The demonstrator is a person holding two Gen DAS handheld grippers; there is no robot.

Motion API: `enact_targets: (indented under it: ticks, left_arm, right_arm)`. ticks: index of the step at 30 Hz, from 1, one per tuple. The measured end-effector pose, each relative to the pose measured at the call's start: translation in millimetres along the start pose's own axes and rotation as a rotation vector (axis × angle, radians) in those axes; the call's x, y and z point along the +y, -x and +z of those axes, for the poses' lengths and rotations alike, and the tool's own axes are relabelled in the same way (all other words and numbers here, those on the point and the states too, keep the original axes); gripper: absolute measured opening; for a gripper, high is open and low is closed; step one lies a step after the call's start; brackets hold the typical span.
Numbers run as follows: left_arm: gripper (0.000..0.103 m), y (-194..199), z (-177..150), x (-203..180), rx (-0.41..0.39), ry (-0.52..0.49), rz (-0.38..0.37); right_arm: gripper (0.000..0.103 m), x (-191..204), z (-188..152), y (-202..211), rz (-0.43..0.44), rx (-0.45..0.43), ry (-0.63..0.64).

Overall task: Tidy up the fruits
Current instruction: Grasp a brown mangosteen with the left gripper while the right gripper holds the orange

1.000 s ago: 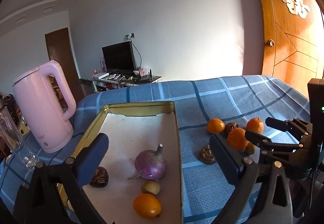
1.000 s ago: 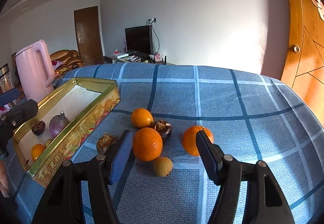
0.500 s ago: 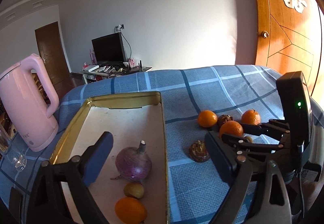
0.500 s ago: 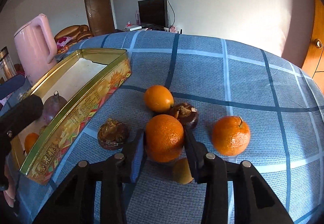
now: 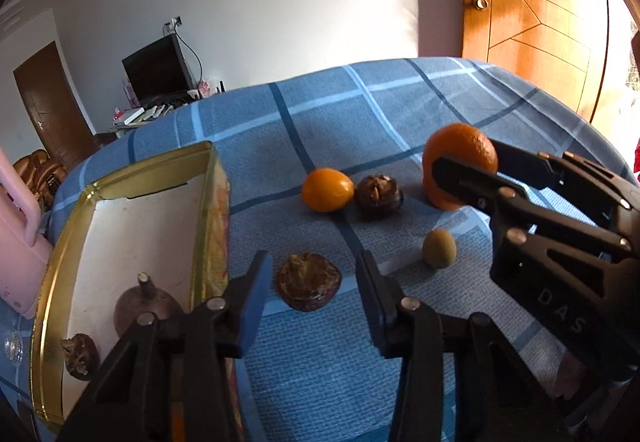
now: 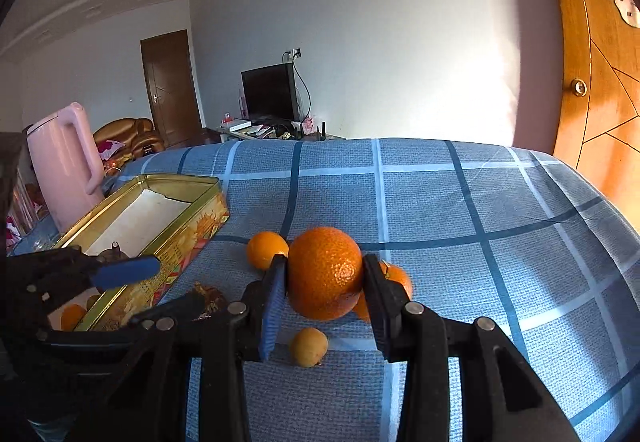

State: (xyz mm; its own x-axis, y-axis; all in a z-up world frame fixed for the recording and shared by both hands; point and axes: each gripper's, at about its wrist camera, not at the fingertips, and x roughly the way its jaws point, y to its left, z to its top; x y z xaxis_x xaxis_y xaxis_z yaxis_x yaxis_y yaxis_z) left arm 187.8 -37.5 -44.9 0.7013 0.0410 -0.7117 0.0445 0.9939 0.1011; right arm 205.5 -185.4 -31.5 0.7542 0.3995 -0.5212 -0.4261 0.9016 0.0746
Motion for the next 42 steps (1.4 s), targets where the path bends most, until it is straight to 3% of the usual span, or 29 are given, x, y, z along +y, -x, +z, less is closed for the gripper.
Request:
enact_targets:
  ticks: [4,9,18,21,24,29,35,42]
  left_arm:
    - [0.045,-18,-2,-4,0.07,-0.003,-0.02]
    - [0.045,-23,1,3,0.067,0.026,-0.016]
    - [0.053,-29,-9,0,0.07,-0.061,0.105]
    - [0.052,-31,-12,-5,0.06,-0.093,0.135]
    - [0.04,-27,-12,0,0.045,-0.076,0.153]
    - [0.04,-19,-15,4,0.02,-0.059,0.099]
    - [0.04,-8,-16,3,-0.017,-0.017,-0.018]
    - [0.04,4,-16,6,-0.088,0.019,-0.038]
  right_arm:
    - [0.04,5,0,0,-0.007,-0.01,0.022]
    - [0.04,6,-1,3,-0.002,-0.016,0.03]
    - [0.04,5,-2,5,0.003,-0.022,0.027]
    - [0.04,7,-2,6,0.002,-0.023,0.034]
    - [0.04,7,-2,7,0.001,-0.026,0.038]
    - [0.04,8,-3,7,0.002,-0.027,0.041]
    - [0.04,8,-3,7,0.002,-0.031,0.041]
    - [0.04,10,-3,9,0.006,-0.043,0.057]
